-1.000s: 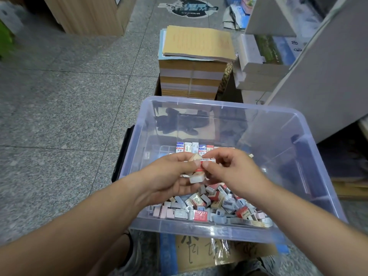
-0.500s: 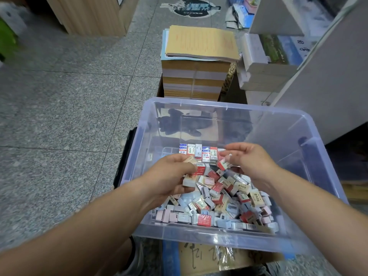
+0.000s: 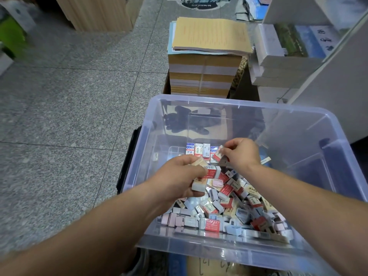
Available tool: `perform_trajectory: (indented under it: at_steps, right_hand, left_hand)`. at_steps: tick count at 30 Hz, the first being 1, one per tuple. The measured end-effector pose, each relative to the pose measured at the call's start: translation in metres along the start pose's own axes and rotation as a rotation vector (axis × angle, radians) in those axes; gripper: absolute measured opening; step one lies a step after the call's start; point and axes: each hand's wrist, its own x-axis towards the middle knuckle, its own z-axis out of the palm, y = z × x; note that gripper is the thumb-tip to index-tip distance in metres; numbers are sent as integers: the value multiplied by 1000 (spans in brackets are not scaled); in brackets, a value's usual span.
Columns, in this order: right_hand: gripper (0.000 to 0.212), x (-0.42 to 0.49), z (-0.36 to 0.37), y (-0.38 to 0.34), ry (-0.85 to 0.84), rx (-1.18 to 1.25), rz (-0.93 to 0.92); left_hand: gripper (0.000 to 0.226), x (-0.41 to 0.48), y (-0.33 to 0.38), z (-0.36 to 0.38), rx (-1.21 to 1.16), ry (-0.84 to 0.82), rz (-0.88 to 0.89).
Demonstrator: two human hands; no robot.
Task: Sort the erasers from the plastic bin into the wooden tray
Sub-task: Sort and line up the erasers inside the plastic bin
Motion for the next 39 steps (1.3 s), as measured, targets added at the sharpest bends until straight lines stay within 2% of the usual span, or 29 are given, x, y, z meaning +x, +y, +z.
perform_trajectory:
  at_steps: [4, 9, 11, 14, 19, 22, 25, 27, 29, 30, 32, 35, 39]
  right_hand:
    - [24, -6, 5, 5, -21, -147, -122]
    - [31, -13, 8, 8, 54, -591, -317]
    - [28, -12, 7, 5, 69, -619, -328]
    - [12, -11, 9, 6, 59, -670, -366]
    - [18, -9, 18, 8, 28, -764, -462]
    - [14, -6, 15, 6, 15, -677, -412]
    - [7, -12, 3, 1, -37, -485, -294]
    - [17, -22, -11, -12, -205, -127, -187]
    - [28, -41, -34, -30, -476, 281, -70]
    - [30, -49, -46, -35, -591, 375, -74]
    - [26, -63, -64, -37, -694, 332, -172]
    - [19, -72, -68, -30, -611, 166, -240]
    - [12, -76, -66, -27, -611, 197, -245]
  left_hand:
    - [15, 1, -1, 0, 9, 10, -2]
    - [17, 1, -4, 0, 5, 22, -11]
    - [17, 1, -3, -1, 3, 22, -1]
    - [17, 2, -3, -2, 8, 23, 5]
    - [17, 2, -5, -1, 15, 24, 4]
    - [16, 2, -3, -1, 11, 30, 12]
    - [15, 0, -2, -1, 19, 38, 12]
    - [15, 0, -2, -1, 22, 47, 25]
    - [14, 0, -2, -2, 16, 60, 46]
    - [14, -1, -2, -2, 11, 65, 56]
    - [13, -1, -2, -3, 10, 63, 74]
    - [14, -3, -1, -1, -5, 19, 80]
    - [22, -3, -2, 0, 57, 32, 76]
